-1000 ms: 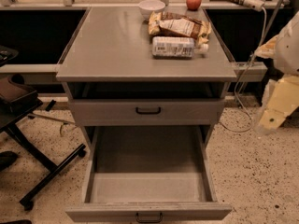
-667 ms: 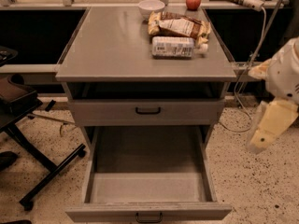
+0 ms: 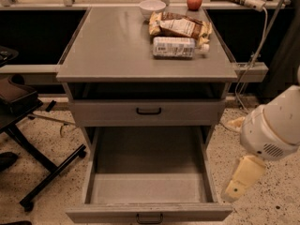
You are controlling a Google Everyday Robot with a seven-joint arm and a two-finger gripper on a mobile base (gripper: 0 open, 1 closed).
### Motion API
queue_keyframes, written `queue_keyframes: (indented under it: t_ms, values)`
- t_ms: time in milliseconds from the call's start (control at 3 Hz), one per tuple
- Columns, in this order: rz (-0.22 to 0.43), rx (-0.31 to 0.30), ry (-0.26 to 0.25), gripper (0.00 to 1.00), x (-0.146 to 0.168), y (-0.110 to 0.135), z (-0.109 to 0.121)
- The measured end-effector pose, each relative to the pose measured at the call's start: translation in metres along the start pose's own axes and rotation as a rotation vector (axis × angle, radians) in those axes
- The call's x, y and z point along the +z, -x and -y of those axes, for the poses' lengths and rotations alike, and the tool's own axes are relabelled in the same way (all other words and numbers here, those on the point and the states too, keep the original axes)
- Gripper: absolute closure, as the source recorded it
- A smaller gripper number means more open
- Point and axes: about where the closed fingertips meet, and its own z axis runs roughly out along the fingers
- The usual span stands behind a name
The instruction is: Close middle drawer
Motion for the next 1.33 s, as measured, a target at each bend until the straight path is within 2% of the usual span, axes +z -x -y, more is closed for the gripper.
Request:
queue_keyframes:
  t_ms: [333,667,1000,1333]
  values:
    - [0.058,0.003,0.048,0.00,0.043,-0.003,-0.028]
    - [0.112,-0.030,0.067,0.00,0.079,0.003,-0.049]
    - [0.112,-0.030,0.067,0.00,0.079,0.003,-0.049]
    - [0.129,-0.010,0.073,0.00,0.101,-0.005,-0.053]
